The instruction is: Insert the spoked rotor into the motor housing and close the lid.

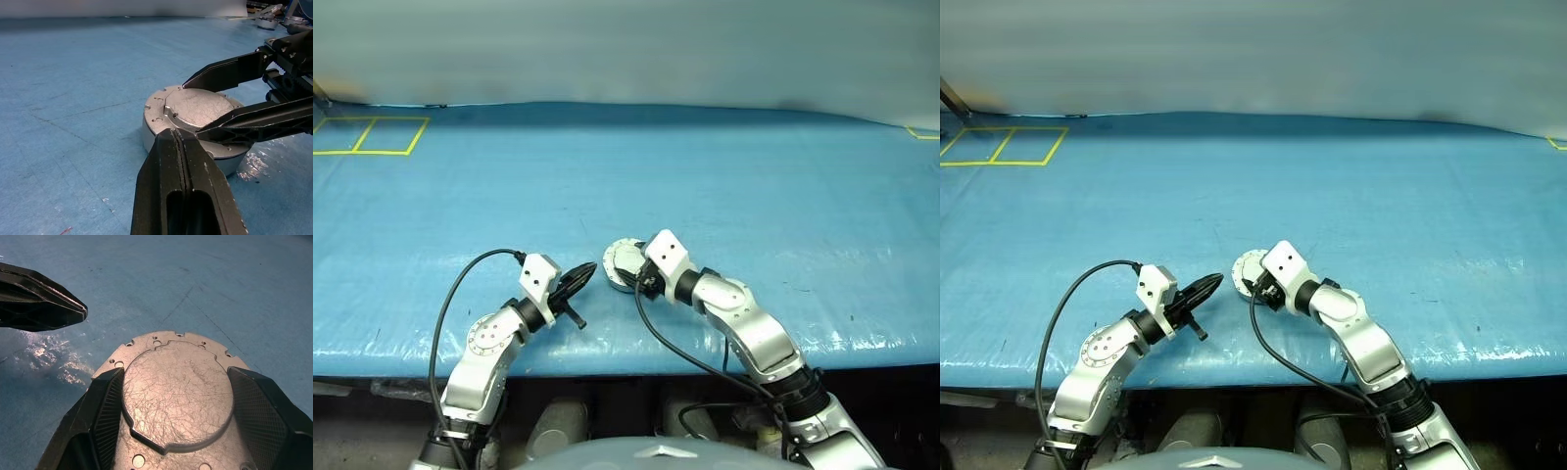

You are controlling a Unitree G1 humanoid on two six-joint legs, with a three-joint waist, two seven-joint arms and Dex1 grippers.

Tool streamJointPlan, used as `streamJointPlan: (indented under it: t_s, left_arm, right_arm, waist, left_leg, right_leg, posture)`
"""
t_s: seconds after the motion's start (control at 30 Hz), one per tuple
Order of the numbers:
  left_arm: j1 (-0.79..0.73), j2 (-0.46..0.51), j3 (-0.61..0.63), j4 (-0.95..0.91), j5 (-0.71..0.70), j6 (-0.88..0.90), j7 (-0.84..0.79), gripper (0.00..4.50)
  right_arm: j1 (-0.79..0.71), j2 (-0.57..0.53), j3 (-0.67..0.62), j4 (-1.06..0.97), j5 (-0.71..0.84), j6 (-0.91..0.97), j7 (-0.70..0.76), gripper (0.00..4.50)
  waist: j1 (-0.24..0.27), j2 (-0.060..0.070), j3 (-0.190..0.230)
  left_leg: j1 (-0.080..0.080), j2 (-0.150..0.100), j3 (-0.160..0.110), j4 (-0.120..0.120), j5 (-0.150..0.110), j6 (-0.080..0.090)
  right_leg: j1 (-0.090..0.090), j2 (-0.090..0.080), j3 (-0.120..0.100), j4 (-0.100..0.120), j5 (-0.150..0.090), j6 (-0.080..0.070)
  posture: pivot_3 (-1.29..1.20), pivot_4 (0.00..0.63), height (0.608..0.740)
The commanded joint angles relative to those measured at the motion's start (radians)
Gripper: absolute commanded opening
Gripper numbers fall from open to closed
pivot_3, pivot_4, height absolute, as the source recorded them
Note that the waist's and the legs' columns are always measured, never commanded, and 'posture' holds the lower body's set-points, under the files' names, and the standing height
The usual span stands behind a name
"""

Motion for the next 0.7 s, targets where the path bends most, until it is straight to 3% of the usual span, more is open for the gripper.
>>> streamJointPlan:
  t_s: [0.03, 0.7]
  left_arm:
    - [-0.002, -0.002, 0.002, -0.037, -0.010, 0.003, 0.004, 0.00]
    - [-0.024, 0.000, 0.004, -0.043, -0.010, 0.044, 0.012, 0.00]
  right_arm:
    - [-0.022, -0.003, -0.017, 0.008, -0.020, -0.005, 0.008, 3.01]
    - [-0.035, 0.000, 0.021, 0.158, -0.103, -0.061, 0.043, 3.01]
  waist:
    - [0.000, 0.000, 0.000]
    - [-0.001, 0.000, -0.002]
  left_leg:
    - [0.000, 0.000, 0.000, 0.000, 0.000, 0.000]
    - [0.003, 0.001, 0.000, 0.001, 0.003, 0.000]
  right_leg:
    - [0.000, 0.000, 0.000, 0.000, 0.000, 0.000]
    - [0.001, 0.001, 0.000, 0.000, 0.006, -0.002]
  posture:
    - [0.00, 0.150, 0.740]
    - [0.00, 0.150, 0.740]
